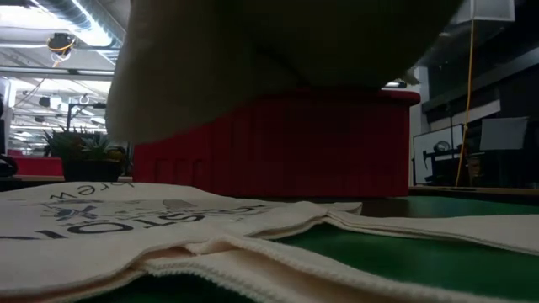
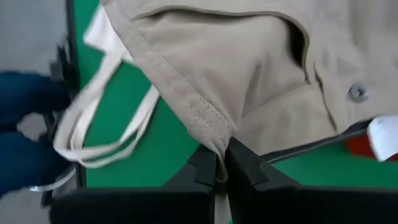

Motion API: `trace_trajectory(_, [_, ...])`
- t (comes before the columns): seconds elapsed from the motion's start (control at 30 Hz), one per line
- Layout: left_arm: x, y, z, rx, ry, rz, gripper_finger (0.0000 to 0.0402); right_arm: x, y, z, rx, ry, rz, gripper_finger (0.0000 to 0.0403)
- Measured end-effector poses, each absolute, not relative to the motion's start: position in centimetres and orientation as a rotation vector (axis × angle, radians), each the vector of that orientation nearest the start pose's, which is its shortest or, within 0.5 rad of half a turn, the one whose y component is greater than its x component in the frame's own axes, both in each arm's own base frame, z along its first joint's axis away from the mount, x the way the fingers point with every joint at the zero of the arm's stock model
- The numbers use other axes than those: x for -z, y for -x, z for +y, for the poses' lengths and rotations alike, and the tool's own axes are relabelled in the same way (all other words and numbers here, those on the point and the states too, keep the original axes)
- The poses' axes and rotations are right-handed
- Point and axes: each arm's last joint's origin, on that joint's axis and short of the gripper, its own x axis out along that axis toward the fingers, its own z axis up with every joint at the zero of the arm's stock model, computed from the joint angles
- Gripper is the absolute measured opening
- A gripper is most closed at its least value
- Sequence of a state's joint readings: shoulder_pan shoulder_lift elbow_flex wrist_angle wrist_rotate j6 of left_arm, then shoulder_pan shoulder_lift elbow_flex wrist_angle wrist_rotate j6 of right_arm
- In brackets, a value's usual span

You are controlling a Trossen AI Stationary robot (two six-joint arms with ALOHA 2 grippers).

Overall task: Fold Laundry from Bin
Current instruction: Fold the beige shorts

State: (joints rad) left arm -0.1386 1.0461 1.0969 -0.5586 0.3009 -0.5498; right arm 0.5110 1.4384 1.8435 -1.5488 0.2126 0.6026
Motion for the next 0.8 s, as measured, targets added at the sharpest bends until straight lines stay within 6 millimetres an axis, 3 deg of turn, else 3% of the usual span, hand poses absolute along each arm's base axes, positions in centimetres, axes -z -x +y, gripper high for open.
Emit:
trace_trajectory(0.3, [-32.2,-23.5,-9.0,0.291,0.513,0.817,0.0,-35.8,-21.5,12.7,0.045,-0.241,1.344,0.0015])
trace_trajectory(0.53, [-27.5,-25.9,-13.3,0.256,0.472,0.997,0.0,-30.3,-21.0,15.7,-0.021,-0.325,1.428,0.0012])
trace_trajectory(0.8, [-23.3,-28.1,-17.1,0.3,0.468,1.053,0.0,-27.3,-19.9,18.7,-0.114,-0.433,1.444,0.0016])
